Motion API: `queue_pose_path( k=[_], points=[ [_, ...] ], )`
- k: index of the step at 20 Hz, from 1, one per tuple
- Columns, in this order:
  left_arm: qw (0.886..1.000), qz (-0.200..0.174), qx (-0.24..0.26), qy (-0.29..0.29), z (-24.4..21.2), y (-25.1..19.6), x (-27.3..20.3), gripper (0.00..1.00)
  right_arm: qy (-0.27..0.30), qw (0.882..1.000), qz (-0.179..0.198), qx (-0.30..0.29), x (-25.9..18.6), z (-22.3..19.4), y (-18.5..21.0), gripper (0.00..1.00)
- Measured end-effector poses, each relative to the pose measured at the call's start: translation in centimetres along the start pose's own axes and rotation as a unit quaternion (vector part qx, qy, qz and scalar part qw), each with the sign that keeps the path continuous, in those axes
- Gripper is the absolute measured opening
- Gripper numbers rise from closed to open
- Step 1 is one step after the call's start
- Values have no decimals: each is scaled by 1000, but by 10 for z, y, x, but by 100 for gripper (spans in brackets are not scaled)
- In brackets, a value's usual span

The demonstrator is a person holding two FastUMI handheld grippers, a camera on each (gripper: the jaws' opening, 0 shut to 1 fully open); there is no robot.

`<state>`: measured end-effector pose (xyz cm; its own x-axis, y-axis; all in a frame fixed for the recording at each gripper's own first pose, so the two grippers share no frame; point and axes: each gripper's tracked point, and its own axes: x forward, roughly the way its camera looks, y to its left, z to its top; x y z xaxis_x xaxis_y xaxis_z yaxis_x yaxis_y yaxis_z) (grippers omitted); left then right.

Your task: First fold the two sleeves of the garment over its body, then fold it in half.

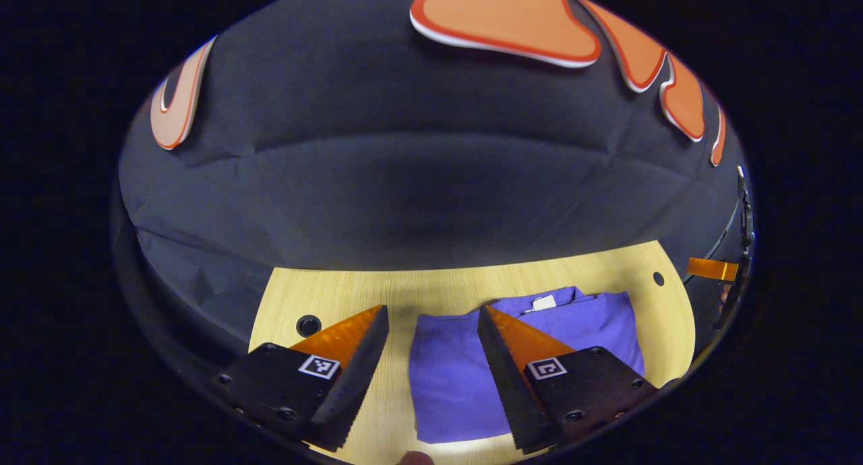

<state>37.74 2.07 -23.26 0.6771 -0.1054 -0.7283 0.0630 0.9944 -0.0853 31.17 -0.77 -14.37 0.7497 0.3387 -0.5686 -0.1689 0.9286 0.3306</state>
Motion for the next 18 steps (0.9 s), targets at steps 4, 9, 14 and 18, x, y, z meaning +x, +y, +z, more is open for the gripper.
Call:
queue_pose_path(
  k=[4, 9, 14, 18],
  points=[
    [999, -9, 11, -52, 2, -22, -38, 95, -60, 997, -12, -48, -47, 17, 21, 94],
    [994, -26, 0, -110, 18, -21, -114, 96, -130, 989, -14, -71, -112, 32, 49, 95],
    [985, -25, -1, -171, 21, -25, -179, 96, -186, 979, -10, -79, -173, 35, 78, 96],
    [977, -18, -1, -211, 18, -25, -221, 96, -245, 963, -32, -105, -216, 39, 92, 100]
  ],
)
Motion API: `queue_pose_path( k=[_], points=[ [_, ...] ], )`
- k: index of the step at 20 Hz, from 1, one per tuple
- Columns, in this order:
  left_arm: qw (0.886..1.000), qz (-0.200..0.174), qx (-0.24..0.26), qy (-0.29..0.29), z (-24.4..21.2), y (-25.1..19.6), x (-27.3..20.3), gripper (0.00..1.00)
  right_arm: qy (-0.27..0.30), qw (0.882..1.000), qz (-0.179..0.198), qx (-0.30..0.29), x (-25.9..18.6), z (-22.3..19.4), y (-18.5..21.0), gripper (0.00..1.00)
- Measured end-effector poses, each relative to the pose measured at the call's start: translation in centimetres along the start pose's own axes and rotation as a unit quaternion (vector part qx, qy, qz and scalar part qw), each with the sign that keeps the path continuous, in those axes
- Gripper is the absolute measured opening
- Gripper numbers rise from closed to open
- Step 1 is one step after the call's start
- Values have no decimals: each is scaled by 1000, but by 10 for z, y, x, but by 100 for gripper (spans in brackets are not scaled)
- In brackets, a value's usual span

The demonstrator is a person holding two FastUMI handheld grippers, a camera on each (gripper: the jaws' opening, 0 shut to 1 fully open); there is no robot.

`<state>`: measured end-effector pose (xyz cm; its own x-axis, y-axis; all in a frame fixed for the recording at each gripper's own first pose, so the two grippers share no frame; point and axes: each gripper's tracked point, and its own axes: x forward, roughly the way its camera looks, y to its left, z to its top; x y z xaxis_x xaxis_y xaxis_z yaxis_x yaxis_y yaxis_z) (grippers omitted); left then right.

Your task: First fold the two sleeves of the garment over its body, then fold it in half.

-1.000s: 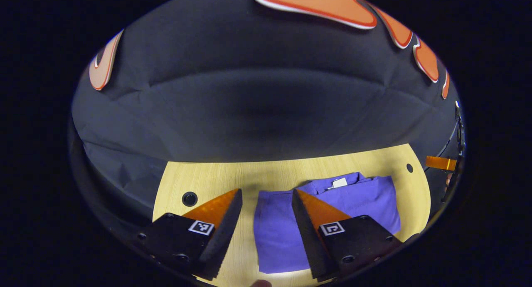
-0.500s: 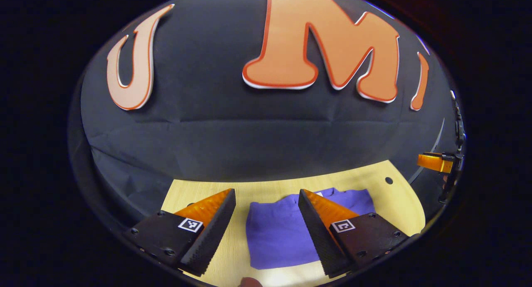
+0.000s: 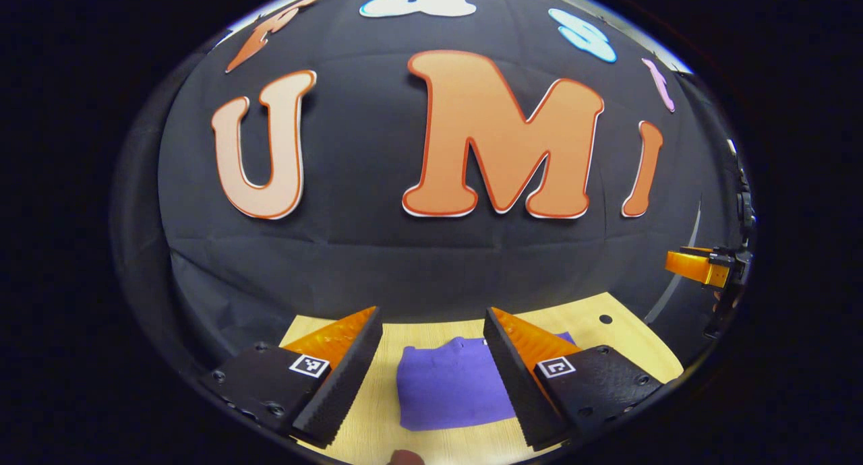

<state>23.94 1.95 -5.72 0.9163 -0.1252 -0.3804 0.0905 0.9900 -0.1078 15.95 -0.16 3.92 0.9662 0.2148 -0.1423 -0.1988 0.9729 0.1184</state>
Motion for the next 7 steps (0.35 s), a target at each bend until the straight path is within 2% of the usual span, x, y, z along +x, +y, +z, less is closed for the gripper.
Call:
queue_pose_path(
  k=[1, 2, 3, 7],
  points=[
    [1000, 1, 2, -12, 3, -2, -8, 96, -14, 1000, -2, -3, -7, 5, 5, 95],
    [1000, 2, 3, -25, 7, -3, -16, 96, -26, 1000, -1, -6, -17, 10, 10, 100],
    [999, 2, 3, -41, 11, -5, -25, 96, -37, 999, -2, -12, -19, 12, 15, 95],
    [995, 6, -13, -96, 21, -10, -58, 96, -52, 998, -2, -32, -44, 1, 33, 95]
  ],
)
